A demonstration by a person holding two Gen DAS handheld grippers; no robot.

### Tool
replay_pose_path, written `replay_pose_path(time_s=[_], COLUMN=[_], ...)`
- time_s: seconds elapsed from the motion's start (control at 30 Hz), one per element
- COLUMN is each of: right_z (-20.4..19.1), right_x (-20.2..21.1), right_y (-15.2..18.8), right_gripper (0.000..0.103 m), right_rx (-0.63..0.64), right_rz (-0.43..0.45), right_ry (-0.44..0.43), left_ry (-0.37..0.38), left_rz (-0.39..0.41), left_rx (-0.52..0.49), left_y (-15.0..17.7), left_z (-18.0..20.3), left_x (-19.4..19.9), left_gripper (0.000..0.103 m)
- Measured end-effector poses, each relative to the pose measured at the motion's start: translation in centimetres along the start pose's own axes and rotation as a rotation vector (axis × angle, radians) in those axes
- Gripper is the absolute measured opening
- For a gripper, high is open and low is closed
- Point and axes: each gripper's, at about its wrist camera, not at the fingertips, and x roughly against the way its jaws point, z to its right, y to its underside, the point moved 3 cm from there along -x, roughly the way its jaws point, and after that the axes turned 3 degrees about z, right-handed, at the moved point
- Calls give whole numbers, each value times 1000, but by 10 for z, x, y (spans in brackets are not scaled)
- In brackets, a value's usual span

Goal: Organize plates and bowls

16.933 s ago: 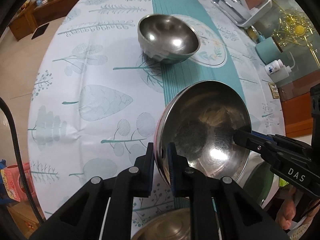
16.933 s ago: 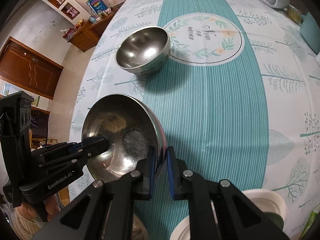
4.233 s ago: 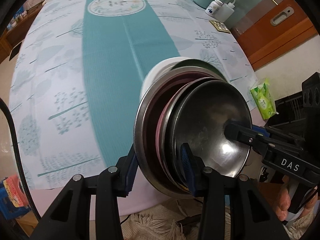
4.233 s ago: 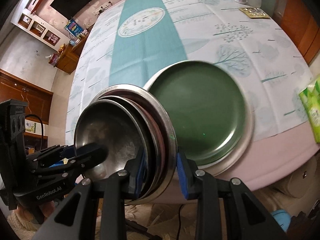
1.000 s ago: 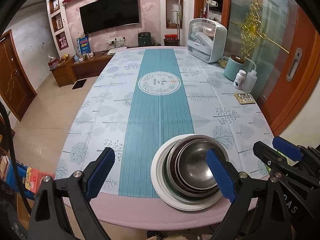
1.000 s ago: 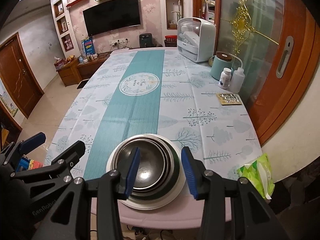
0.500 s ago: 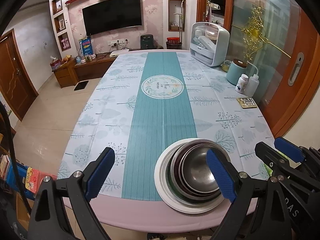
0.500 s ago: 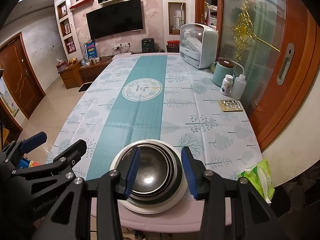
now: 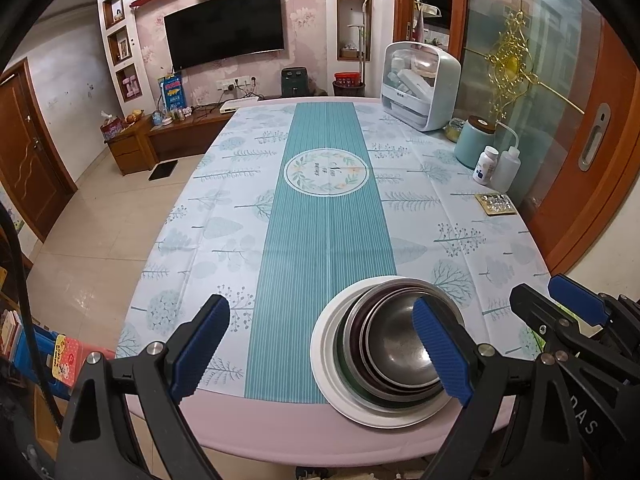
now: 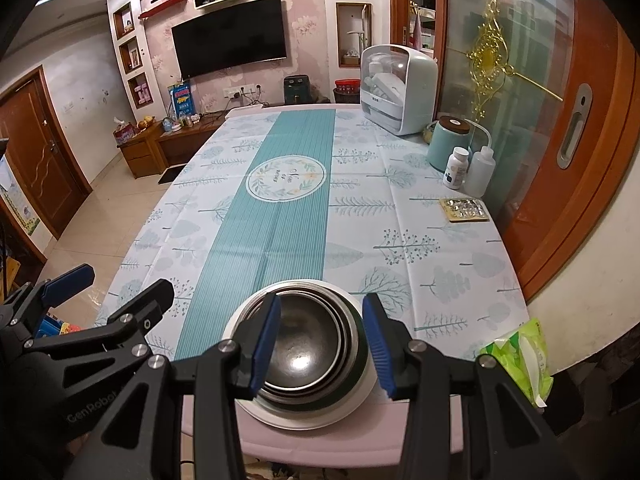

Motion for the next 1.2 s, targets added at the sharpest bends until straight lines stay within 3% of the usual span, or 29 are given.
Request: replay_pose_path(time_s=[1.2], right_z=[2], right_x=[-2], right_y=[7], right_gripper=[43], right_rx=[-10], right_rz=[-7], right_ry=[-5], left_ry=[-3], left_rz=[-17], left_rx=[-4], left_y=[14], left_z=[5], left_x=[-1], left_gripper=[92])
